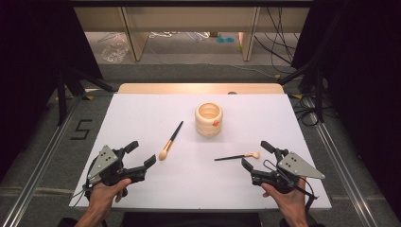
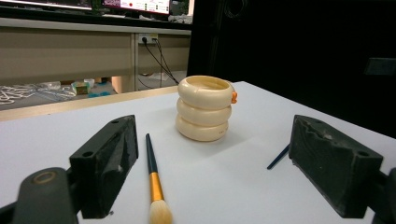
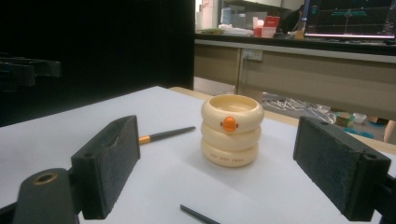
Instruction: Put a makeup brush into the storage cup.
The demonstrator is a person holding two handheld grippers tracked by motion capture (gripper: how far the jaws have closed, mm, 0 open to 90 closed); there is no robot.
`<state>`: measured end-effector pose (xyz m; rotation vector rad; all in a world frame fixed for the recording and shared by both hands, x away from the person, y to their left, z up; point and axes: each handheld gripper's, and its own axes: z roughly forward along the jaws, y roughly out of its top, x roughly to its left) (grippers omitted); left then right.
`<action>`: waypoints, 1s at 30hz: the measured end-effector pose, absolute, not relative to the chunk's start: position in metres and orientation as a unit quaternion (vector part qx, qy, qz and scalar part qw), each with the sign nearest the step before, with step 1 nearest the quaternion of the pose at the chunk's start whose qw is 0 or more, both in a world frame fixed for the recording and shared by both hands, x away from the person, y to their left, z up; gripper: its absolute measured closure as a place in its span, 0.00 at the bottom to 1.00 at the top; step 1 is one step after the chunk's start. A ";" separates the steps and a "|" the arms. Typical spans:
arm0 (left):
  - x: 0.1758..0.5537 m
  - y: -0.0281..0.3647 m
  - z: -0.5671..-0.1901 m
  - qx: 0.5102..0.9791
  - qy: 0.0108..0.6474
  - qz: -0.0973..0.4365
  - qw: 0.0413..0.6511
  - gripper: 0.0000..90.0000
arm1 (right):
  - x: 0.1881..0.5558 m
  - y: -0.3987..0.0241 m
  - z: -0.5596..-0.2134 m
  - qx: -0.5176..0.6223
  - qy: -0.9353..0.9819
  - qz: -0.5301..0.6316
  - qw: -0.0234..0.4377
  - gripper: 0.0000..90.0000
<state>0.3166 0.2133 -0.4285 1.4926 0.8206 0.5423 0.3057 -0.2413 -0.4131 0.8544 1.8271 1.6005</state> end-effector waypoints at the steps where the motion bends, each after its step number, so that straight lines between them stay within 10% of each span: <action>1: 0.317 0.213 -0.428 0.651 0.358 0.236 0.627 0.18 | 0.306 -0.241 -0.413 0.318 0.681 0.597 0.281 0.17; 30: 0.316 0.214 -0.428 0.653 0.363 0.237 0.621 0.18 | 0.311 -0.240 -0.415 0.304 0.707 0.576 0.276 0.18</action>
